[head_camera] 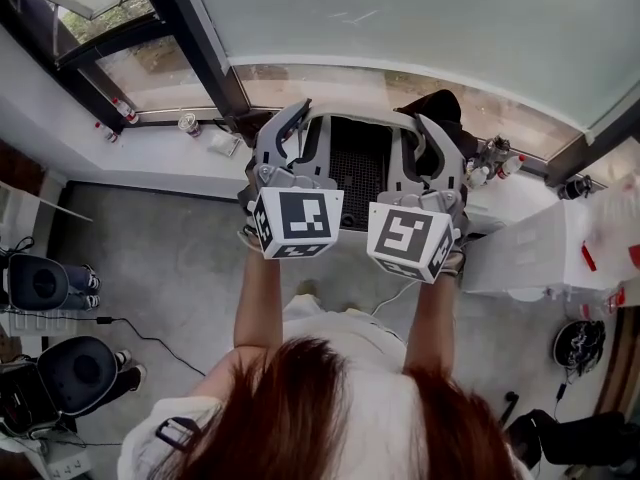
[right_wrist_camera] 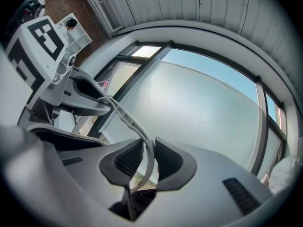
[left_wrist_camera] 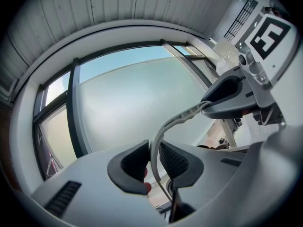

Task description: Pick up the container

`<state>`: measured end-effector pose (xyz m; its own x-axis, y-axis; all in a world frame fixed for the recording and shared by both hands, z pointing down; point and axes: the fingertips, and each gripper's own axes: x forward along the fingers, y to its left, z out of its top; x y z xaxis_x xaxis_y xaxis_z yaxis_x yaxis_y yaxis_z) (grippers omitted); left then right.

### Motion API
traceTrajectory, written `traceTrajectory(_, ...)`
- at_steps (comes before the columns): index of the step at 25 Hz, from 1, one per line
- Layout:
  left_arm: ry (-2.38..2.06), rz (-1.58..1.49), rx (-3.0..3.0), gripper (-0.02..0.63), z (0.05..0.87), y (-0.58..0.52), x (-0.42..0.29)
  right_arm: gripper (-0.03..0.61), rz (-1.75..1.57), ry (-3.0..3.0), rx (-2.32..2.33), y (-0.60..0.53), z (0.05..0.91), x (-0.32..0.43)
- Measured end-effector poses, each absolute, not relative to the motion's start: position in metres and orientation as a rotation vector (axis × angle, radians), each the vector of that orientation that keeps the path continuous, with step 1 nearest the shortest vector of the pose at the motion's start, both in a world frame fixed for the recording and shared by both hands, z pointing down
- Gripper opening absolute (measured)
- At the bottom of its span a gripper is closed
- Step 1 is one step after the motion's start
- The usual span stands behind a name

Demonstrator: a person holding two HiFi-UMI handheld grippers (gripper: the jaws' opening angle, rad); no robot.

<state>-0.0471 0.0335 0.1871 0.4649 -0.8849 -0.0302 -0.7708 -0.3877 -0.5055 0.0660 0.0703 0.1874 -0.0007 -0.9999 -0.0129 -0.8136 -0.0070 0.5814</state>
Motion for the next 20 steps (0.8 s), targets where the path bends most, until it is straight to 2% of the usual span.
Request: traceTrajectory(20, 1.325, -0.323, -2.302, 0.078, 0.19, -0.005, -0.086, 0.089, -0.599, -1.83, 1.886, 0.032, 0.187, 0.026)
